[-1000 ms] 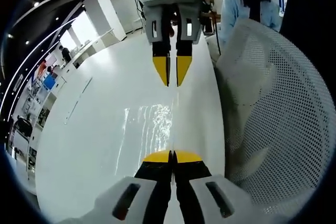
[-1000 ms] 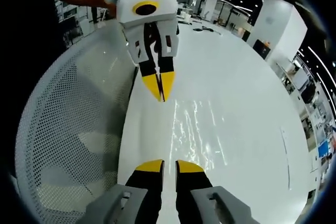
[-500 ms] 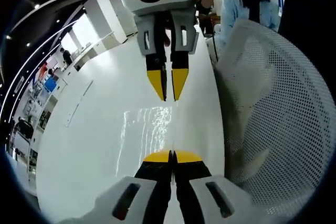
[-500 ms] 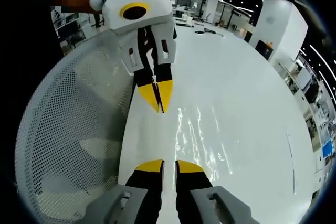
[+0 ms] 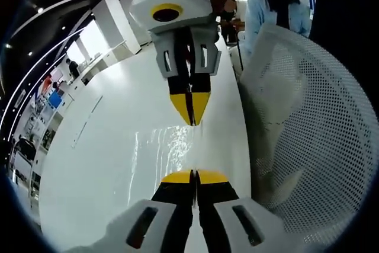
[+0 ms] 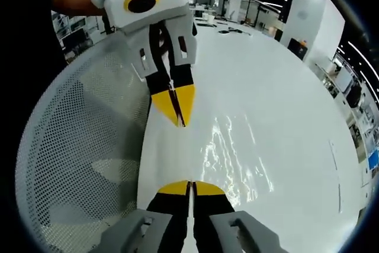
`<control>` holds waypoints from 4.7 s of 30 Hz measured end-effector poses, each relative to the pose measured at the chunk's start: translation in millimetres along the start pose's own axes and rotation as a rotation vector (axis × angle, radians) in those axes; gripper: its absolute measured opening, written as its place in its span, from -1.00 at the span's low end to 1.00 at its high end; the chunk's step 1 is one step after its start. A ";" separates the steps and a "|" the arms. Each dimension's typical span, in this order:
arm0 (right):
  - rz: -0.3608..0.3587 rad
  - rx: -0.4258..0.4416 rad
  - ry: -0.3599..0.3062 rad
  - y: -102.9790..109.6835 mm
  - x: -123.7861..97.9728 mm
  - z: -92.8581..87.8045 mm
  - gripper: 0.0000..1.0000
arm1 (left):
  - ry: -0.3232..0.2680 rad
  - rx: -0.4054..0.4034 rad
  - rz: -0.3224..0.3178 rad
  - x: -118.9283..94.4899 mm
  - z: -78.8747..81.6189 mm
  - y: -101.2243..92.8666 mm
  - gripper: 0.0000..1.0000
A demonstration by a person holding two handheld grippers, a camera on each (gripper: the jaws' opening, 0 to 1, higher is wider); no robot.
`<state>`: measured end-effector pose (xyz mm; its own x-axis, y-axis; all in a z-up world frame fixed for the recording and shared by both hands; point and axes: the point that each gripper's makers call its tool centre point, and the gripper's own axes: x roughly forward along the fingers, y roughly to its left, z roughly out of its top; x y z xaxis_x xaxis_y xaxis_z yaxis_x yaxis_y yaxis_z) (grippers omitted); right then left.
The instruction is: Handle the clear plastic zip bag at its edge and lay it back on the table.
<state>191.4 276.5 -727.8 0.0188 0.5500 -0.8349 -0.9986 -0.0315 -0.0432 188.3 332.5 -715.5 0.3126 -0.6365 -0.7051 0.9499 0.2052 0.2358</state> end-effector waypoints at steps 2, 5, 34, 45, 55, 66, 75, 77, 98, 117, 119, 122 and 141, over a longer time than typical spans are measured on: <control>0.001 0.007 0.005 -0.1 0.4 -1.4 -1.00 | -0.002 0.001 0.003 -0.3 0.7 -0.2 -0.94; -0.002 0.013 0.012 -1.0 0.9 -2.5 -1.00 | -0.004 0.009 0.005 0.0 2.1 0.2 -0.72; -0.028 0.078 -0.006 -7.0 -4.9 19.3 -1.00 | -0.027 0.085 -0.039 7.0 23.3 -15.0 -0.74; -0.085 0.069 -0.065 -20.5 -18.7 34.9 -1.00 | 0.015 0.134 -0.010 10.6 18.8 -11.5 -0.74; -0.199 0.024 -0.113 -38.2 -28.0 42.9 -1.00 | 0.026 0.127 0.026 8.0 20.8 -4.7 -0.93; -0.326 -0.039 -0.178 -49.4 -47.0 59.5 -1.00 | 0.018 0.135 0.084 3.2 23.9 3.7 -1.00; -0.417 -0.121 -0.228 -55.7 -63.3 76.6 -1.00 | 0.029 0.097 0.162 -5.7 23.7 23.3 -1.00; -0.431 -0.134 -0.235 -57.4 -65.9 79.4 -1.00 | 0.028 0.087 0.173 -6.8 24.2 27.2 -1.00; -0.601 -0.263 -0.273 -78.6 -93.9 103.5 -1.00 | 0.030 0.074 0.239 -15.4 35.4 44.8 -1.00; -0.608 -0.245 -0.261 -80.8 -90.3 92.2 -1.00 | 0.063 0.100 0.235 -8.9 32.2 50.8 -0.95; -0.605 -0.241 -0.257 -80.8 -87.9 88.4 -1.00 | 0.068 0.103 0.233 -8.4 31.3 50.5 -0.94; -0.598 -0.234 -0.250 -80.5 -84.5 83.9 -1.00 | 0.070 0.097 0.225 -5.2 29.1 49.3 -0.95; -0.527 -0.235 -0.146 -76.6 -48.6 48.1 -1.00 | 0.070 0.009 0.193 1.4 14.9 42.4 -0.71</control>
<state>264.6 292.3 -657.5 0.4856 0.6505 -0.5840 -0.8181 0.1027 -0.5658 228.9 329.2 -696.6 0.4887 -0.5330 -0.6907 0.8724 0.3119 0.3765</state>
